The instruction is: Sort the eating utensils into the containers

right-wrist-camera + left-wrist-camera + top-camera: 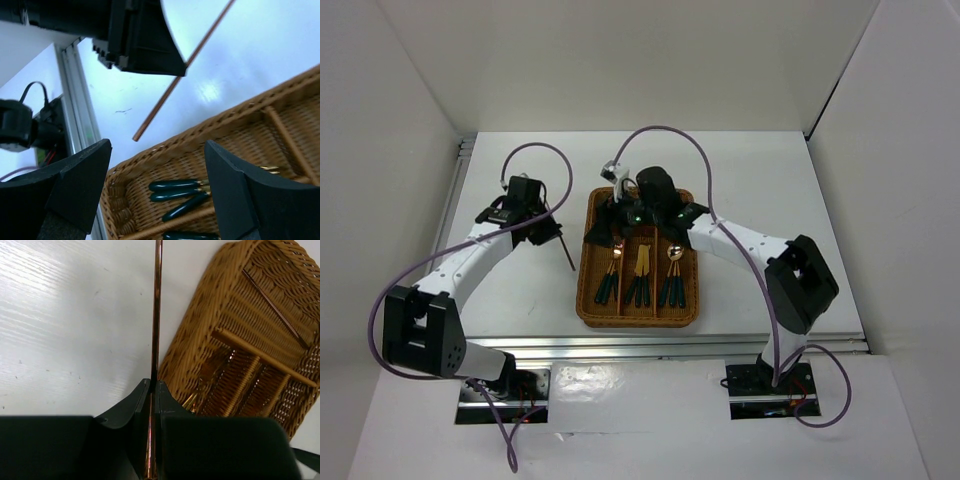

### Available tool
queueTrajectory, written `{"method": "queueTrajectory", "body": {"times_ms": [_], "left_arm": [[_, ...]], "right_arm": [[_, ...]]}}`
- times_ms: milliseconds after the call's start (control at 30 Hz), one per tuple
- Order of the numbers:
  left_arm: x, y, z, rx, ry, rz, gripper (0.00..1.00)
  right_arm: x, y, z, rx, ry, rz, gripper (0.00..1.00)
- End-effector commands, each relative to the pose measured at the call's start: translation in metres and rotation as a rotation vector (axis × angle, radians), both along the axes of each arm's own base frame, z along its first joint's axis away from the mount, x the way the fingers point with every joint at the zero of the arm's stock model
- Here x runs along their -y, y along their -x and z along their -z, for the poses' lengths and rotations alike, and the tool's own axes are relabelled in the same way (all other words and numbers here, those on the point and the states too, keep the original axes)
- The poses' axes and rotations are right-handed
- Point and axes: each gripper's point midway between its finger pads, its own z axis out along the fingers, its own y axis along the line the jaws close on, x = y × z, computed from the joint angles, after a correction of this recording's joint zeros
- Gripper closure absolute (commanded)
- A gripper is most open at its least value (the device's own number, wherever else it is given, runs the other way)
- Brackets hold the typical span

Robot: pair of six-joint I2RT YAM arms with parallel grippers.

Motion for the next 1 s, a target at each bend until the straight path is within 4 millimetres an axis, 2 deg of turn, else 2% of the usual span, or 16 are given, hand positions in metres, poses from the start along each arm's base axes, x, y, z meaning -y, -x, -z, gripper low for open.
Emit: {"method": "queueTrajectory", "body": {"times_ms": [0, 167, 200, 267, 300, 433, 467, 600, 767, 800, 900, 967], "left_arm": [[0.013, -0.009, -0.032, 0.090, 0.058, 0.011, 0.82], [0.020, -0.008, -0.047, 0.129, 0.095, 0.018, 0.81], [0.020, -0.007, -0.050, 0.138, 0.097, 0.018, 0.81], [0.025, -0.007, -0.052, 0.146, 0.109, 0.036, 0.80], [0.027, -0.006, -0.055, 0.159, 0.118, 0.043, 0.80], [0.031, -0.003, -0.063, 0.175, 0.136, 0.053, 0.79], [0.031, -0.002, -0.066, 0.184, 0.138, 0.053, 0.79], [0.039, 0.002, -0.068, 0.199, 0.158, 0.071, 0.79], [0.039, 0.004, -0.067, 0.199, 0.158, 0.071, 0.78], [0.040, 0.005, -0.067, 0.197, 0.164, 0.078, 0.78], [0.042, 0.005, -0.073, 0.214, 0.181, 0.079, 0.78], [0.042, 0.005, -0.073, 0.214, 0.181, 0.079, 0.78]], "right_arm": [[-0.027, 0.017, -0.025, 0.046, -0.064, -0.088, 0.17], [-0.032, 0.020, -0.011, 0.020, -0.047, -0.107, 0.11], [-0.033, 0.019, -0.015, 0.027, -0.053, -0.107, 0.11], [-0.038, 0.022, -0.002, -0.001, -0.038, -0.114, 0.11], [-0.039, 0.020, -0.008, 0.008, -0.046, -0.114, 0.11], [-0.047, 0.018, 0.001, -0.010, -0.035, -0.110, 0.11], [-0.047, 0.015, -0.002, 0.000, -0.038, -0.099, 0.10], [-0.053, 0.011, 0.003, -0.021, -0.038, -0.093, 0.10], [-0.060, 0.011, 0.005, -0.023, -0.037, -0.102, 0.10], [-0.060, 0.010, 0.011, -0.030, -0.030, -0.102, 0.10], [-0.065, 0.012, 0.016, -0.037, -0.023, -0.111, 0.14], [-0.066, 0.009, 0.013, -0.028, -0.027, -0.101, 0.23]]}}
